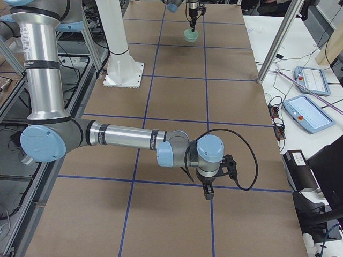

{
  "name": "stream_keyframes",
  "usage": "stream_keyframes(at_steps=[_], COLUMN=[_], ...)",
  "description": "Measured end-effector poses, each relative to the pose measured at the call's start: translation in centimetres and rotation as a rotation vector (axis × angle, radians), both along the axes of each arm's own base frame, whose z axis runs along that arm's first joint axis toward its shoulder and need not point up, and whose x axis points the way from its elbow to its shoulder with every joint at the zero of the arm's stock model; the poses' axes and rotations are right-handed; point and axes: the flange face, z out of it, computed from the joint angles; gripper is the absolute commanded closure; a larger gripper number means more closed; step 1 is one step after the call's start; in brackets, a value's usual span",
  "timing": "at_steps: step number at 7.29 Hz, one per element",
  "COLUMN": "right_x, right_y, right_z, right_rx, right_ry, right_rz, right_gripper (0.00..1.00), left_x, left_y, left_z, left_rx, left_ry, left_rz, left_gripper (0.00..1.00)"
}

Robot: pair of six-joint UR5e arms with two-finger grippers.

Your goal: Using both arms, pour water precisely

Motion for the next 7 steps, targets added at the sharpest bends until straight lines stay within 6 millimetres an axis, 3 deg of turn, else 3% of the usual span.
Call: stream_keyframes(at_steps=[3, 4, 6, 7], right_x=[0.0, 0.0, 0.0, 0.0], right_y=[-0.2, -0.2, -0.2, -0.2], right_z=[-0.2, -0.2, -0.2, -0.1], right_rx=[0.003, 0.004, 0.003, 0.003], right_ry=[0.000, 0.000, 0.000, 0.000], right_rz=[0.000, 0.000, 0.000, 0.001], right_gripper=[0.01, 0.01, 0.01, 0.01], left_x=[-2.2, -2.4, -2.5, -2.5], left_y=[-1.5, -1.8, -2.1, -2.1], left_z=[6.7, 8.2, 9.2, 9.4], left_rx=[0.027, 0.029, 0.028, 0.026], left_ry=[0.032, 0.040, 0.042, 0.042], left_rz=[0.038, 0.038, 0.038, 0.038], left_gripper=[1.00, 0.84, 0.43, 0.11])
